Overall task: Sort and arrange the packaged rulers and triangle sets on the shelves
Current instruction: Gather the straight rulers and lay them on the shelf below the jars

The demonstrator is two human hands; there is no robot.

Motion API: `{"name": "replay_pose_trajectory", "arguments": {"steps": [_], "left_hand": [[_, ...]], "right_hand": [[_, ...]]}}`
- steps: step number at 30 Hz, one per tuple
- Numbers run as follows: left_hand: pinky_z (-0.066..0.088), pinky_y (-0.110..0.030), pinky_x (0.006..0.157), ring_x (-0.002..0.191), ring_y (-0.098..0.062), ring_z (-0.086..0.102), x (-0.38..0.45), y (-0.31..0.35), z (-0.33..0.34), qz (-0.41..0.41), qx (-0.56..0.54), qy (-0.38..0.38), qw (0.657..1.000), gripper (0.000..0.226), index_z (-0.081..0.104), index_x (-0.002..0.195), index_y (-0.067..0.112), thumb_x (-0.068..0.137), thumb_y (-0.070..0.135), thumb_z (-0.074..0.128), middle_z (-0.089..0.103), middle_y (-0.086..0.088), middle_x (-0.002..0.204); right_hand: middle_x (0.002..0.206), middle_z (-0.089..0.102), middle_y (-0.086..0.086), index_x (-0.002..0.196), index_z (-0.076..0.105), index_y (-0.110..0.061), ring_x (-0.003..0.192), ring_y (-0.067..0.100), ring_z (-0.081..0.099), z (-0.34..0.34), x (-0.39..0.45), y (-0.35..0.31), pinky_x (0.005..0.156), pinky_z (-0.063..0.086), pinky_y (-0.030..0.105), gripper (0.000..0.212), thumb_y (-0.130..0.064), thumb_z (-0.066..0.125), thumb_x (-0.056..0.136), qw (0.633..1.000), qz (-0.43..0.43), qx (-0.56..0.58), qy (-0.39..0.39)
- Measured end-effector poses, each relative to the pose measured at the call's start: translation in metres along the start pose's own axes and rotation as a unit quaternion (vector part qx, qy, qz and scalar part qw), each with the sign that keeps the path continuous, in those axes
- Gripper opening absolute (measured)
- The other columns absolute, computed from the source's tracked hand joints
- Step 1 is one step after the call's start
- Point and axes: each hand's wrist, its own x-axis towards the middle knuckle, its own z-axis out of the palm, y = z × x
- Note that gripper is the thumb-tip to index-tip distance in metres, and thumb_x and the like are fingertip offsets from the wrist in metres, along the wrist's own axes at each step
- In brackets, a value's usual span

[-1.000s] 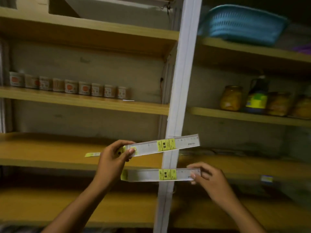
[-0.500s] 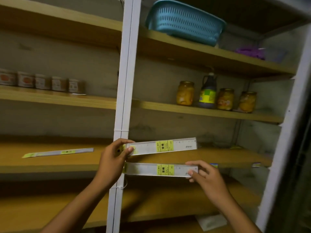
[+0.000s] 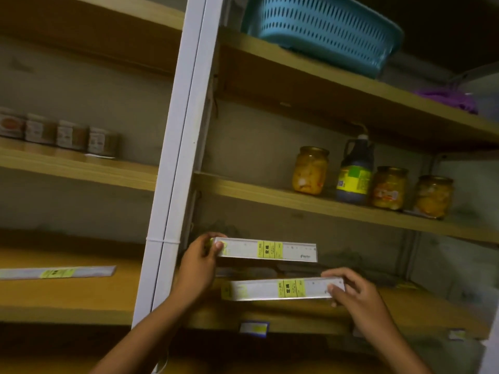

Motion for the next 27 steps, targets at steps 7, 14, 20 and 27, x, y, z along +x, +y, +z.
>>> {"name": "replay_pose_trajectory", "arguments": {"steps": [7, 14, 20, 27], "left_hand": [[0.039, -0.022, 0.063, 0.078, -0.002, 0.050, 0.035, -0.039, 0.036, -0.087, 0.069, 0.024, 0.993, 0.032, 0.045, 0.133, 0.019, 0.102, 0.023, 0.040, 0.056, -0.002, 0.118], [0.047, -0.027, 0.071, 0.095, -0.020, 0.058, 0.063, -0.081, 0.052, -0.090, 0.217, 0.043, 0.971, 0.024, 0.060, 0.114, 0.016, 0.100, 0.017, 0.041, 0.059, -0.009, 0.115], [0.051, -0.033, 0.079, 0.099, -0.023, 0.059, 0.081, -0.108, 0.051, -0.124, 0.306, 0.041, 0.943, 0.024, 0.058, 0.119, 0.014, 0.096, 0.015, 0.050, 0.060, -0.012, 0.114], [0.051, -0.034, 0.081, 0.098, -0.028, 0.061, 0.081, -0.128, 0.055, -0.132, 0.452, 0.039, 0.881, 0.023, 0.064, 0.107, 0.007, 0.096, 0.017, 0.046, 0.062, -0.014, 0.109]], "right_hand": [[0.103, 0.069, -0.002, 0.097, 0.067, -0.015, 0.094, 0.013, 0.066, -0.002, 0.053, 0.051, 0.054, 0.052, 0.017, 0.019, 0.001, 0.056, 0.093, 0.999, 0.022, 0.027, 0.021], [0.101, 0.068, 0.005, 0.095, 0.065, -0.014, 0.095, 0.020, 0.066, -0.001, 0.107, 0.093, 0.054, 0.054, 0.021, 0.020, 0.003, 0.056, 0.092, 0.999, 0.012, 0.031, -0.017], [0.100, 0.068, 0.008, 0.098, 0.065, -0.015, 0.084, 0.018, 0.064, -0.020, 0.145, 0.113, 0.049, 0.050, 0.017, 0.020, 0.002, 0.057, 0.093, 0.998, 0.009, 0.047, -0.045], [0.088, 0.067, 0.004, 0.092, 0.058, -0.023, 0.072, 0.016, 0.064, -0.027, 0.165, 0.126, 0.051, 0.049, 0.015, 0.019, -0.004, 0.057, 0.094, 0.997, 0.005, 0.051, -0.063]]}}
